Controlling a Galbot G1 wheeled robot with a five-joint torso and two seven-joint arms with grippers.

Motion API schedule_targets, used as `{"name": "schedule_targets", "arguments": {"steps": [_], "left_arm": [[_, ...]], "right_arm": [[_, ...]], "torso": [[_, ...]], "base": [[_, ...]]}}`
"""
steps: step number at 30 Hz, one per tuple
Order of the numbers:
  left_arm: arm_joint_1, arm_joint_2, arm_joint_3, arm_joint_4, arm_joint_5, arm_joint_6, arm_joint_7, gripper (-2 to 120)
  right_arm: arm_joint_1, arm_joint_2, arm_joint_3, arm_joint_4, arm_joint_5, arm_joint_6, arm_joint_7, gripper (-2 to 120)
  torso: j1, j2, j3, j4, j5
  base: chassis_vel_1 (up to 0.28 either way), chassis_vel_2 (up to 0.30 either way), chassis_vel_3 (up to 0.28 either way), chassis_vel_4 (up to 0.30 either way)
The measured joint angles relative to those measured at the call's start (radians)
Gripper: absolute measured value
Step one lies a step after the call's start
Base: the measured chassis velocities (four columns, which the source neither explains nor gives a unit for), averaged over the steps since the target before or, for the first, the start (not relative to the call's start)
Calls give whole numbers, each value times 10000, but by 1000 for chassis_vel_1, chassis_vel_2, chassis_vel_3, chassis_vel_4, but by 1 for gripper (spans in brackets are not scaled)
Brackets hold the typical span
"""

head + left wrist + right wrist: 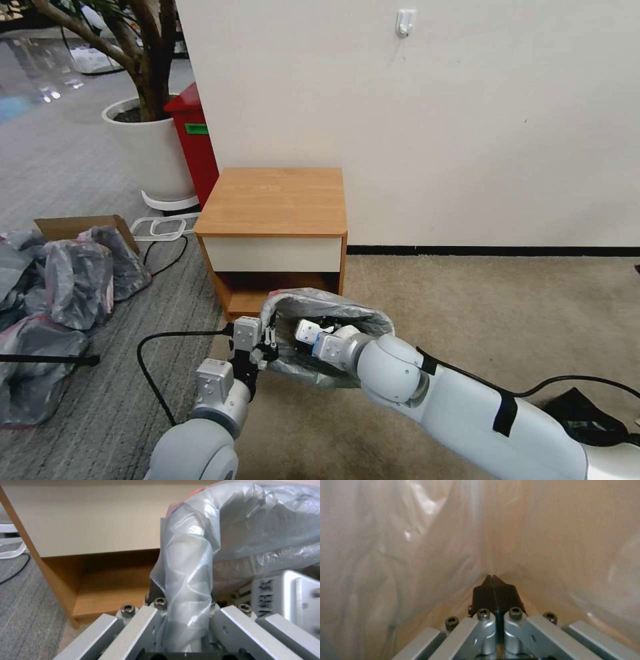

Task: Pick up the garbage bag from the table and place it over the trash can.

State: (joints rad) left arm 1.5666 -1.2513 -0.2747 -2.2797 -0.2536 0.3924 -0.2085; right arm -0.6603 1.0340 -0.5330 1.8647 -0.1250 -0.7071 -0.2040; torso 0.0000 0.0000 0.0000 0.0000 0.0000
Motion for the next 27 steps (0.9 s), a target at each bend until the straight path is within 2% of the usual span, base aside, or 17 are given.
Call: {"name": "schedule_targets", "arguments": {"steps": [27], "left_arm": [[283, -34, 253, -282, 485, -191, 229, 3]], "right_arm": [[71, 240, -8, -848, -69, 1, 266, 0]], "torso": [[0, 0, 0, 0, 0]], "base": [[0, 0, 0, 0]]}}
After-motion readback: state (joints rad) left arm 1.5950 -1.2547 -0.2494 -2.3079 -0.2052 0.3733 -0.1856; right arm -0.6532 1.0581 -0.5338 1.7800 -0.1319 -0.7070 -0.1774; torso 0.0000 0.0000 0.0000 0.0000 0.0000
